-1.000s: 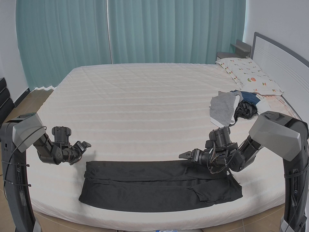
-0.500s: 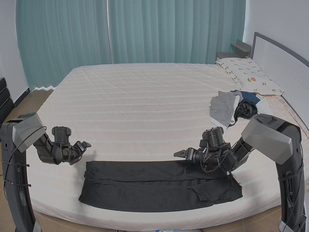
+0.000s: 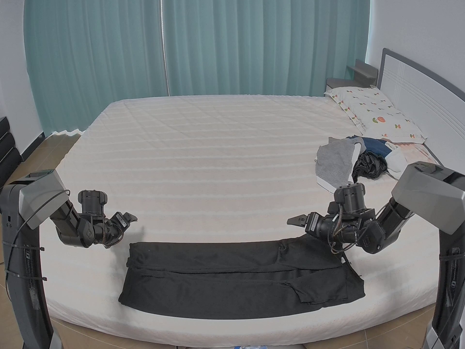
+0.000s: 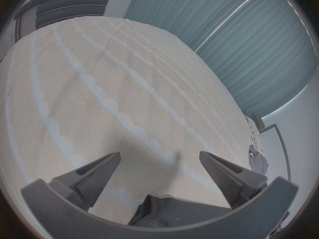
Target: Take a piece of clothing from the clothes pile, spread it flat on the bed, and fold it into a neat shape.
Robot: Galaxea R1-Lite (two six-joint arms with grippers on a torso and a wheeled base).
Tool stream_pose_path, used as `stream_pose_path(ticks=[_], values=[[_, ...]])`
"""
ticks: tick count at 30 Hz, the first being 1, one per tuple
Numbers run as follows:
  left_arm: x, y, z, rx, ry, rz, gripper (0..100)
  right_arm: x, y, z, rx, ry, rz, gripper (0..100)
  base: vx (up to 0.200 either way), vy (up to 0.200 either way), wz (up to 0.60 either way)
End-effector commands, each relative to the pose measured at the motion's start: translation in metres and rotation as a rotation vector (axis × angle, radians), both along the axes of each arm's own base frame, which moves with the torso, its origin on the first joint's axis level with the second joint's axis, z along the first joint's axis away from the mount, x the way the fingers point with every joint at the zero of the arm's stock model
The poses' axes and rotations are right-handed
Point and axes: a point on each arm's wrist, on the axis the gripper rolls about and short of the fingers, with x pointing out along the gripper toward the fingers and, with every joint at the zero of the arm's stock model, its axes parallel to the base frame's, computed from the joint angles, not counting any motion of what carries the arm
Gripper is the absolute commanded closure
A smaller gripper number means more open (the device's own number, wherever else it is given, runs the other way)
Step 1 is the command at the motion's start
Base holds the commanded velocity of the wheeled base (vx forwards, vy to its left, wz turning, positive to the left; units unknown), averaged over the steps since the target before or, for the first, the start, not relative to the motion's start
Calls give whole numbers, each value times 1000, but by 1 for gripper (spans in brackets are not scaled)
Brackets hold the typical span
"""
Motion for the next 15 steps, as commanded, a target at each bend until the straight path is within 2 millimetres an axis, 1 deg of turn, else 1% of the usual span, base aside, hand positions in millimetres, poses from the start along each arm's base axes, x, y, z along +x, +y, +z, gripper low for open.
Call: stream_pose_path(ticks=[1,5,6,11,13,15], values=[[0,0,0,-2,0,1,0,-24,-40,7,-32,-21,-59,0,0,0,0],[0,0,0,-2,0,1,0,-38,-55,-5,-78,-20,-58,0,0,0,0],[0,0,0,-2,0,1,0,-42,-64,-10,-92,-27,-62,0,0,0,0],[0,0,0,-2,0,1,0,-42,-76,-33,-81,-45,-85,0,0,0,0],[0,0,1,-3,0,0,0,-41,-77,-44,-84,-46,-80,0,0,0,0],[0,1,1,-4,0,0,0,-38,-76,-51,-86,-44,-77,0,0,0,0]])
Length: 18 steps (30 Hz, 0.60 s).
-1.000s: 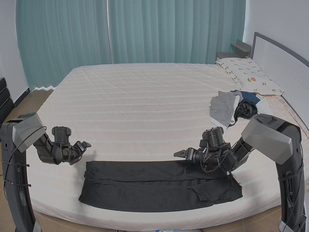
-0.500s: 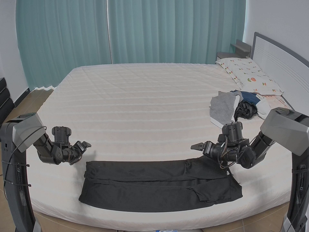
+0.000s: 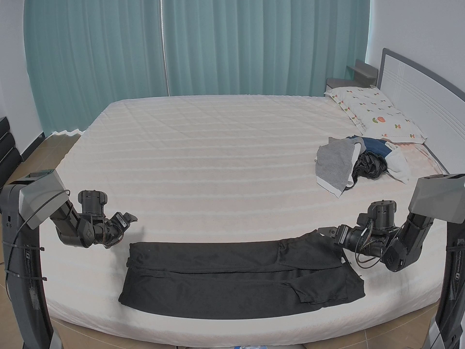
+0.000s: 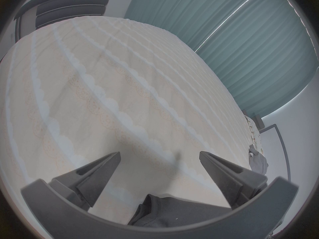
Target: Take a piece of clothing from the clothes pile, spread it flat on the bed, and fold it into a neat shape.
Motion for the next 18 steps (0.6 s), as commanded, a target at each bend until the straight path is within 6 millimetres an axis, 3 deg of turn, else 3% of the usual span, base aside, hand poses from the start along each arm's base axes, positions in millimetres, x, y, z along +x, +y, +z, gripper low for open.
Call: stream_pose_path(ticks=[1,12,13,18], values=[[0,0,1,-2,-1,-1,0,-2,-7,-32,-12,68,-8,0,0,0,0],[0,0,0,-2,0,-1,0,4,-4,-39,-5,73,8,0,0,0,0],[0,0,1,-2,-1,-1,0,4,-4,-39,-5,73,8,100,0,0,0],[0,1,1,-2,-3,0,0,3,-3,-40,-3,86,20,100,0,0,0]])
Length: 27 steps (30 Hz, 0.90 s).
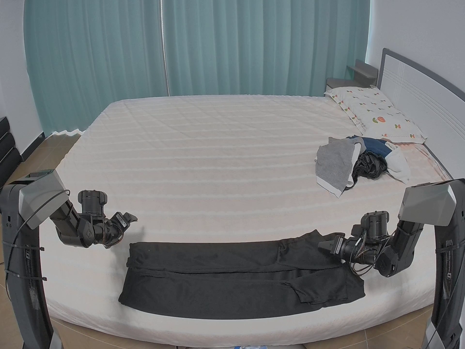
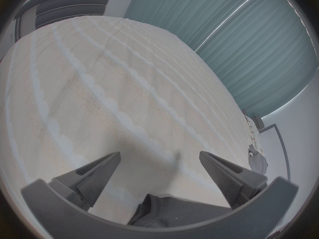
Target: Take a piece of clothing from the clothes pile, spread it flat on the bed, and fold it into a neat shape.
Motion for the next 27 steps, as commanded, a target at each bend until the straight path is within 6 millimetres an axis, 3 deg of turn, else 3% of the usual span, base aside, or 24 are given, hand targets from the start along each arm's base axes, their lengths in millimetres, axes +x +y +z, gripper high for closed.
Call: stream_pose_path(ticks=[1,10,22,23,27], values=[[0,0,1,0,-3,0,0,-1,0,-3,-1,13,1,100,0,0,0],[0,0,0,0,-1,0,0,-9,-17,-3,-19,25,-34,100,0,0,0],[0,0,0,1,-1,-1,0,-19,-20,-3,-36,45,-28,100,0,0,0],[0,0,0,1,-1,-1,0,-19,-20,-4,-43,45,-22,0,0,0,0],[0,0,1,1,-1,-1,0,-18,-20,-2,-39,34,-21,0,0,0,0]])
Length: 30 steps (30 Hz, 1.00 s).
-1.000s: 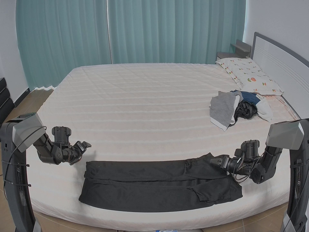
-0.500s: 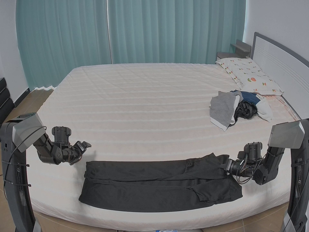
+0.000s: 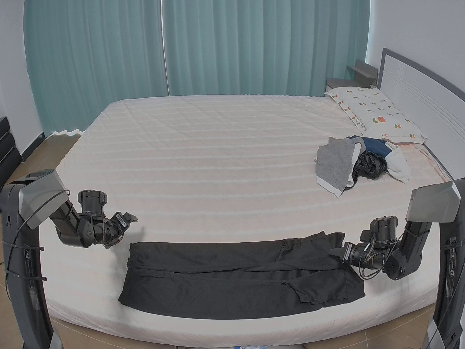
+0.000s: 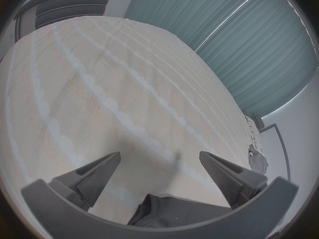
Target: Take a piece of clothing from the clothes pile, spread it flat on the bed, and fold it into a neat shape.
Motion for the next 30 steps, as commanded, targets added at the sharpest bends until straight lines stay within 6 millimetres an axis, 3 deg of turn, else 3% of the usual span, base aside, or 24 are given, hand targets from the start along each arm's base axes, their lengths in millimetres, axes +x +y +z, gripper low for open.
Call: stream_pose_path(ticks=[1,3,8,11,15,16,19,21,30], values=[[-1,0,1,0,0,0,0,0,0,2,5,-13,-1,0,0,0,0],[-2,0,2,1,0,-1,0,1,0,6,14,-40,-10,0,0,0,0],[-10,-3,40,5,-64,-6,0,8,-4,39,66,-152,-53,0,0,0,0],[-11,-11,48,3,-72,-29,0,8,-3,52,76,-183,-61,0,0,0,0],[-13,-19,46,-1,-39,-47,0,-1,-2,61,78,-190,-62,0,0,0,0],[-16,-21,47,-8,-20,-44,0,-12,-2,61,80,-168,-59,0,0,0,0],[-24,-22,41,-18,29,-34,0,-20,-1,58,83,-138,-59,0,0,0,0],[-39,-22,32,-37,86,-14,0,-30,4,55,110,-104,-66,0,0,0,0],[-74,-28,16,-80,164,14,0,-50,10,43,178,-55,-87,0,-200,0,0]])
